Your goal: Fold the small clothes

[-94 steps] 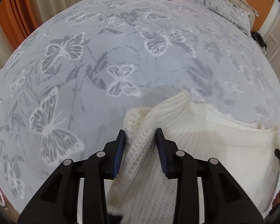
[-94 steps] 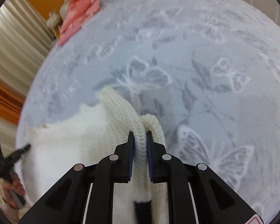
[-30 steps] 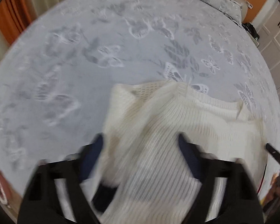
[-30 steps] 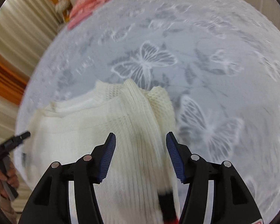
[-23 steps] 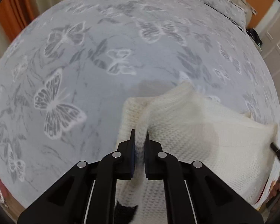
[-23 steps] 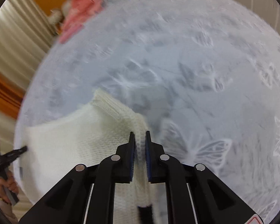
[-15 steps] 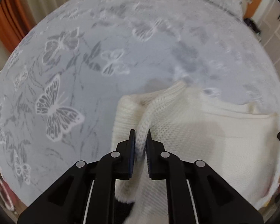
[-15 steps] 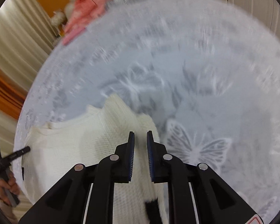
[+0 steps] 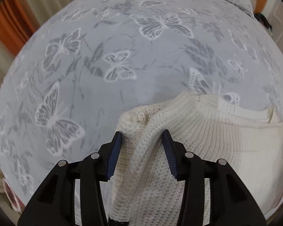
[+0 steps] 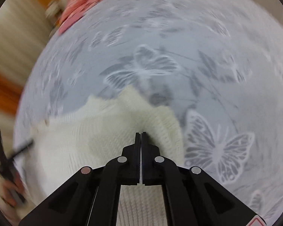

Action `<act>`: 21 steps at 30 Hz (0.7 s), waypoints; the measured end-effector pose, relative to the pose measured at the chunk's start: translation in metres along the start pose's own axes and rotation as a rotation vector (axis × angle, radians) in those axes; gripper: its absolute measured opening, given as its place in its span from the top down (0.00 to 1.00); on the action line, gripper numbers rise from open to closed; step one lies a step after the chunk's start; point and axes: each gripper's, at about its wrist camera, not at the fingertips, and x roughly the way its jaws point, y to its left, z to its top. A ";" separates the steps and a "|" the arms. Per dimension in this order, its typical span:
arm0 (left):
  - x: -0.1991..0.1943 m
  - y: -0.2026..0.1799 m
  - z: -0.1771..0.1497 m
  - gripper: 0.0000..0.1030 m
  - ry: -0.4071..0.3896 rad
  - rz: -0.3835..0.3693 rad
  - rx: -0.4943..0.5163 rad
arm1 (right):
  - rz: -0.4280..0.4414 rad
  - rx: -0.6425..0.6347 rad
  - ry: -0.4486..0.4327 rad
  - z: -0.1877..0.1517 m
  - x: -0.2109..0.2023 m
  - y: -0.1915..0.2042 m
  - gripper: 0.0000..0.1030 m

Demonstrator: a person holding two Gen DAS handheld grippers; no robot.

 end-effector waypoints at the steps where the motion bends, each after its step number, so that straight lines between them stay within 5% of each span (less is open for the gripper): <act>1: 0.000 -0.003 -0.002 0.57 -0.007 0.013 0.018 | -0.021 -0.034 -0.002 -0.002 0.004 0.005 1.00; 4: 0.000 -0.011 -0.005 0.57 -0.022 0.049 0.050 | 0.008 0.034 0.023 -0.001 0.023 -0.017 1.00; 7: -0.005 -0.012 -0.007 0.57 -0.023 0.051 0.058 | 0.047 0.115 -0.032 0.002 -0.007 -0.019 0.96; 10: -0.015 -0.007 -0.011 0.57 -0.018 0.019 0.040 | 0.037 0.081 -0.112 -0.013 -0.046 -0.017 0.65; 11: -0.021 -0.002 -0.014 0.50 -0.019 -0.006 0.018 | 0.022 0.073 -0.121 -0.019 -0.051 -0.020 0.40; 12: -0.026 0.002 -0.018 0.43 -0.021 -0.039 -0.004 | -0.004 0.056 -0.121 -0.028 -0.055 -0.026 0.27; 14: -0.035 0.016 -0.030 0.15 -0.022 -0.125 -0.066 | -0.035 0.041 -0.072 -0.045 -0.048 -0.039 0.26; 16: -0.038 0.035 -0.044 0.15 -0.010 -0.184 -0.145 | -0.003 0.086 -0.004 -0.055 -0.036 -0.054 0.26; 19: -0.021 0.056 -0.062 0.13 0.063 -0.224 -0.245 | 0.174 0.205 0.085 -0.068 -0.009 -0.073 0.26; 21: 0.000 0.063 -0.075 0.14 0.152 -0.330 -0.321 | 0.220 0.209 0.085 -0.074 0.002 -0.066 0.47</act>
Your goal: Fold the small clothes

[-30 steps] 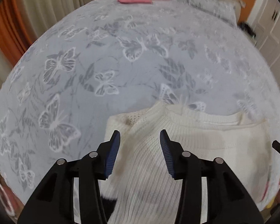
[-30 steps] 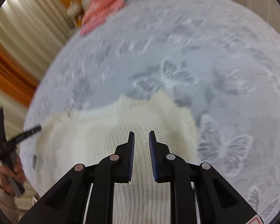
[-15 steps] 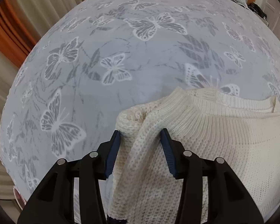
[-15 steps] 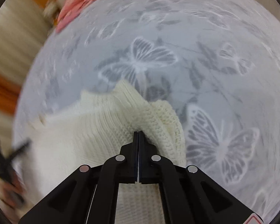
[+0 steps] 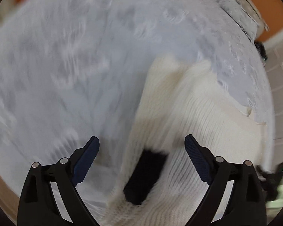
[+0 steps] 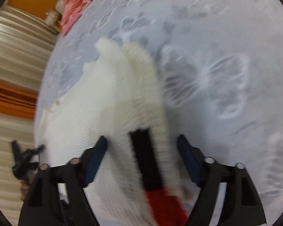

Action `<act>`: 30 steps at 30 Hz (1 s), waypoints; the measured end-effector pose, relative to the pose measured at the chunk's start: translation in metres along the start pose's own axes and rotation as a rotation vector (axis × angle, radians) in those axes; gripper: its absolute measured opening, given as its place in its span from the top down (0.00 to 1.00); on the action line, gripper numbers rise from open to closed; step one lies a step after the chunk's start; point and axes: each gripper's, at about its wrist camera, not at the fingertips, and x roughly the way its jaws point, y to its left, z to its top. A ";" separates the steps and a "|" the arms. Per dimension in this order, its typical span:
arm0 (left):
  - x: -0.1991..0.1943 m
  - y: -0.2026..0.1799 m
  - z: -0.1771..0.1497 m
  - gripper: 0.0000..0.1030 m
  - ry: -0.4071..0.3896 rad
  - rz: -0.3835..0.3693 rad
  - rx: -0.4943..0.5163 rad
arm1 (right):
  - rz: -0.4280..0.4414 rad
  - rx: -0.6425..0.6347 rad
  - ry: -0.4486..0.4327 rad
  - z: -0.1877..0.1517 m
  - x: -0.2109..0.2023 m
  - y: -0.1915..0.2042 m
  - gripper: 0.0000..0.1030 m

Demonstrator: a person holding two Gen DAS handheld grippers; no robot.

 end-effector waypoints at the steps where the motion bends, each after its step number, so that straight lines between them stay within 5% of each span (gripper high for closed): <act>1: 0.005 0.003 -0.003 0.15 0.016 -0.032 -0.013 | -0.005 -0.017 -0.009 0.000 0.001 0.004 0.62; 2: 0.003 -0.001 -0.004 0.34 -0.003 -0.013 0.025 | 0.021 -0.017 -0.003 0.001 0.001 0.007 0.78; 4: 0.001 -0.010 0.000 0.73 0.039 -0.081 0.057 | 0.033 -0.019 -0.039 0.008 -0.016 0.013 0.82; 5: -0.003 -0.011 0.003 0.77 0.048 -0.083 0.039 | 0.023 -0.047 -0.069 0.012 -0.029 0.018 0.83; 9: -0.016 -0.020 0.004 0.78 0.045 -0.069 0.071 | -0.022 -0.070 -0.112 0.013 -0.059 0.008 0.84; 13: 0.011 -0.020 -0.010 0.74 0.074 -0.044 0.072 | -0.082 -0.015 -0.014 0.002 -0.016 -0.029 0.79; 15: 0.006 -0.025 -0.014 0.71 0.033 -0.010 0.092 | -0.095 -0.029 -0.066 -0.001 -0.031 -0.018 0.72; 19: -0.011 -0.037 -0.019 0.60 -0.033 0.065 0.157 | -0.254 -0.157 -0.226 -0.014 -0.075 0.026 0.68; 21: -0.014 -0.039 -0.022 0.54 -0.054 0.097 0.160 | -0.232 -0.195 -0.265 -0.023 -0.089 0.043 0.64; 24: -0.014 -0.031 -0.022 0.51 -0.065 0.125 0.142 | -0.129 -0.200 -0.208 -0.033 -0.078 0.060 0.65; 30: -0.011 -0.045 -0.040 0.40 -0.122 0.240 0.177 | -0.138 -0.245 -0.094 -0.048 -0.010 0.100 0.68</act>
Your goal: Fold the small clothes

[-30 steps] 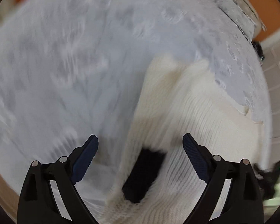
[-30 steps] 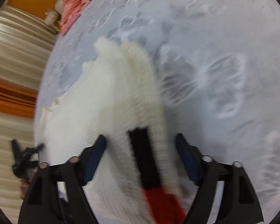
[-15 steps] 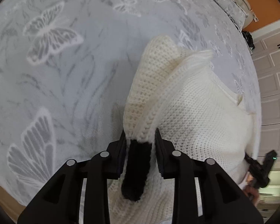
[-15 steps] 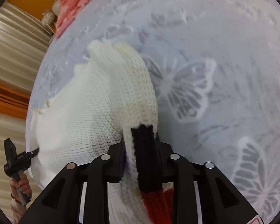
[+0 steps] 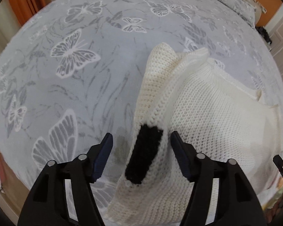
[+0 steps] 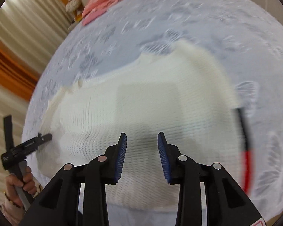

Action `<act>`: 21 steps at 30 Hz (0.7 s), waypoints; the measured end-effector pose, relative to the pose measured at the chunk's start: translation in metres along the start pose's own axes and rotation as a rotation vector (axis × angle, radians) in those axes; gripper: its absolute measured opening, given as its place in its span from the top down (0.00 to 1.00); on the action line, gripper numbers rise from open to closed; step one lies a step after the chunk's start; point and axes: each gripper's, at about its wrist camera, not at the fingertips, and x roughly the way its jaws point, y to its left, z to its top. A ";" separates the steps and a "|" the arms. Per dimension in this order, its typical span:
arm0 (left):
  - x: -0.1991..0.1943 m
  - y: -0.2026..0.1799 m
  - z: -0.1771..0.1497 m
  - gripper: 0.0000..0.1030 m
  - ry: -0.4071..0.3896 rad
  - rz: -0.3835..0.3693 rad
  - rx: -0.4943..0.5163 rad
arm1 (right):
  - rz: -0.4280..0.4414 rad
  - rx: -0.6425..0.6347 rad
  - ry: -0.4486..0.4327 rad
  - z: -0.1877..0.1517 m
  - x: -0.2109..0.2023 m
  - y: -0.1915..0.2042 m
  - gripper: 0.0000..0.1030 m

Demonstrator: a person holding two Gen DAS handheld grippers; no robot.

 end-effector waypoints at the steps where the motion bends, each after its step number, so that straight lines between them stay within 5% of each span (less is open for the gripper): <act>1: 0.001 -0.002 -0.002 0.40 -0.004 0.010 0.010 | -0.047 -0.036 0.016 -0.002 0.013 0.009 0.68; 5: 0.003 -0.010 -0.006 0.36 -0.020 0.046 0.048 | -0.139 -0.105 0.005 -0.005 0.023 0.035 0.68; 10: 0.005 -0.008 -0.006 0.21 -0.028 0.061 0.049 | -0.022 -0.157 -0.080 0.014 -0.005 0.074 0.70; 16: 0.013 0.013 -0.011 0.18 0.002 -0.053 -0.097 | -0.065 -0.199 0.064 0.034 0.068 0.091 0.71; 21: 0.013 0.011 -0.013 0.17 -0.007 -0.050 -0.096 | -0.131 -0.271 0.050 0.051 0.083 0.108 0.70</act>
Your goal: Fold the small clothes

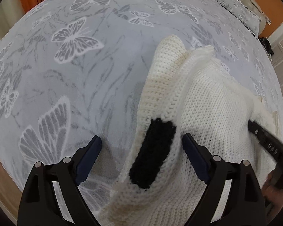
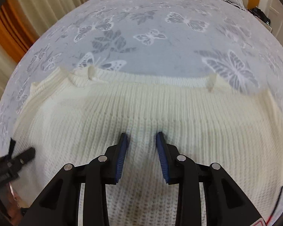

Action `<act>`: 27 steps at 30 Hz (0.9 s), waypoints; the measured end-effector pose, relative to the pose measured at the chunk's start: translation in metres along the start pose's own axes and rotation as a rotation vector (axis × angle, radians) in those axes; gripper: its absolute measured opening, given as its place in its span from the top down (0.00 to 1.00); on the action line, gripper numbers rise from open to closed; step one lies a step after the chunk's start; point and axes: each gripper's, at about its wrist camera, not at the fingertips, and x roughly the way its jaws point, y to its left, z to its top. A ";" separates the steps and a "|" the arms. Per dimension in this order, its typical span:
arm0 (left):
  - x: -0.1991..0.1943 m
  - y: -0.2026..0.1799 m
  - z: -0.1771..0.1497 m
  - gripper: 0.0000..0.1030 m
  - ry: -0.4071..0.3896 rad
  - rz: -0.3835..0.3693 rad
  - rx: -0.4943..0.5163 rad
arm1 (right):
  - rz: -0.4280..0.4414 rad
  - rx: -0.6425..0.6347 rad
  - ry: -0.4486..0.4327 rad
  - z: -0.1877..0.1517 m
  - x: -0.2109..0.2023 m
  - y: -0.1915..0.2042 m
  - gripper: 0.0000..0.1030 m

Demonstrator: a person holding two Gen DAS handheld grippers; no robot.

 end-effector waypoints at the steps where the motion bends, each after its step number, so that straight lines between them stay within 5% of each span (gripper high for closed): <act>1: 0.000 -0.001 0.000 0.17 -0.001 0.005 0.003 | 0.004 -0.001 0.000 0.002 -0.005 0.000 0.70; 8: 0.003 0.000 0.001 0.14 0.001 0.006 -0.015 | 0.113 0.085 -0.042 -0.018 -0.038 -0.010 0.70; 12: 0.004 0.000 0.003 0.12 0.003 0.007 -0.020 | 0.097 0.038 0.038 -0.026 -0.013 0.001 0.69; 19: 0.007 0.002 0.003 0.10 0.001 0.002 -0.032 | 0.053 -0.021 0.002 -0.034 -0.008 0.011 0.65; 21: 0.005 0.001 0.004 0.22 -0.013 -0.033 -0.025 | 0.072 -0.014 -0.009 -0.035 -0.007 0.008 0.65; 23: -0.001 -0.002 0.004 0.73 -0.028 -0.161 -0.007 | 0.090 -0.009 -0.022 -0.035 -0.006 0.003 0.65; 27: -0.036 -0.024 0.004 0.79 -0.091 -0.227 0.022 | 0.100 -0.013 -0.047 -0.037 -0.006 0.002 0.65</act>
